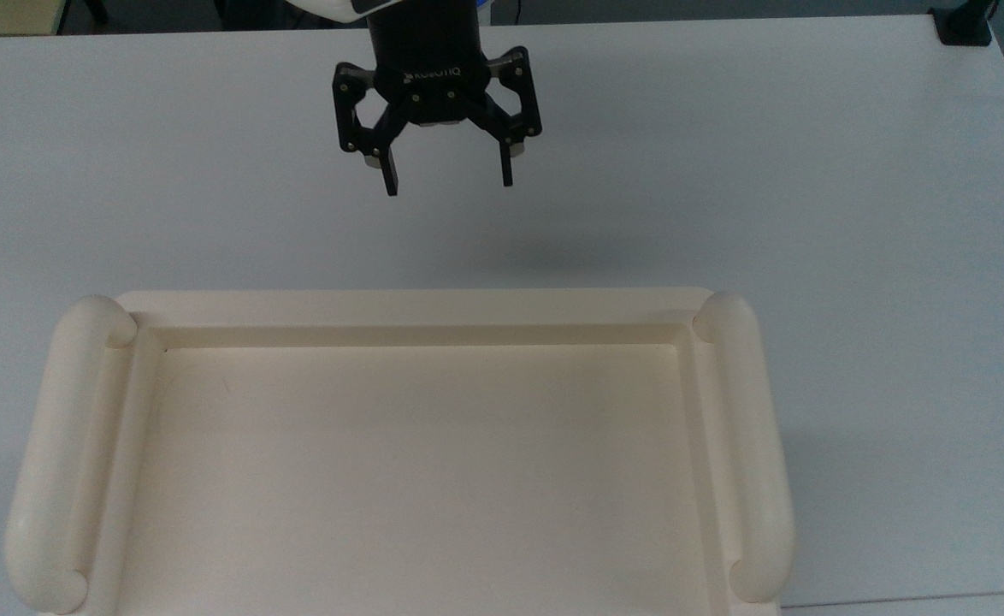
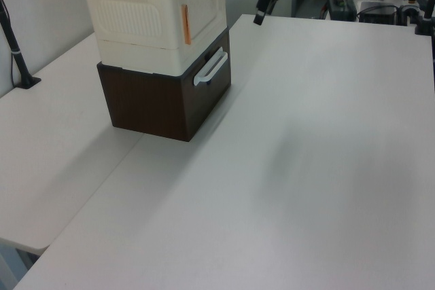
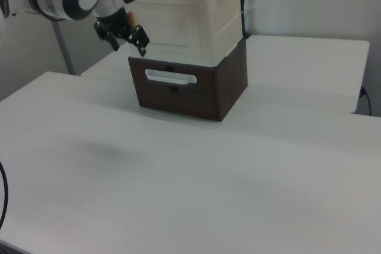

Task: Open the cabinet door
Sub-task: 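Move the open gripper toward the orange tab on the cabinet door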

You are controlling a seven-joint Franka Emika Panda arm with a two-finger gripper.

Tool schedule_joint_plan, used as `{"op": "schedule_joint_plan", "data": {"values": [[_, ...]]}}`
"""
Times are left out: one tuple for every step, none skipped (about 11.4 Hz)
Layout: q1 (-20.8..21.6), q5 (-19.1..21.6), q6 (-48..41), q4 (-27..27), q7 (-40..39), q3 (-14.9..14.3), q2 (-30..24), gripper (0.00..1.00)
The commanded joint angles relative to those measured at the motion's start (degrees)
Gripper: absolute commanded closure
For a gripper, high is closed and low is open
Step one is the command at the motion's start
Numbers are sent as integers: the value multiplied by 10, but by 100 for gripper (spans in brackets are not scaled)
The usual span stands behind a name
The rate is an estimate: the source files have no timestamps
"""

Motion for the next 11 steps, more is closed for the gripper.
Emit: {"op": "schedule_joint_plan", "data": {"values": [[46, -10, 123, 74, 34, -5, 72, 0], [63, -20, 134, 108, 51, -11, 98, 0], [77, -42, 155, 145, 85, -22, 129, 0], [86, -63, 170, 164, 105, -31, 150, 0], [98, -86, 188, 181, 130, -43, 178, 0], [107, -98, 209, 190, 150, -53, 196, 0], [121, -112, 240, 194, 182, -73, 219, 0], [132, -123, 253, 205, 201, -90, 237, 1], [135, -123, 255, 224, 207, -102, 247, 7], [136, -123, 256, 227, 208, -104, 247, 12], [139, -125, 257, 227, 207, -104, 246, 25]]}}
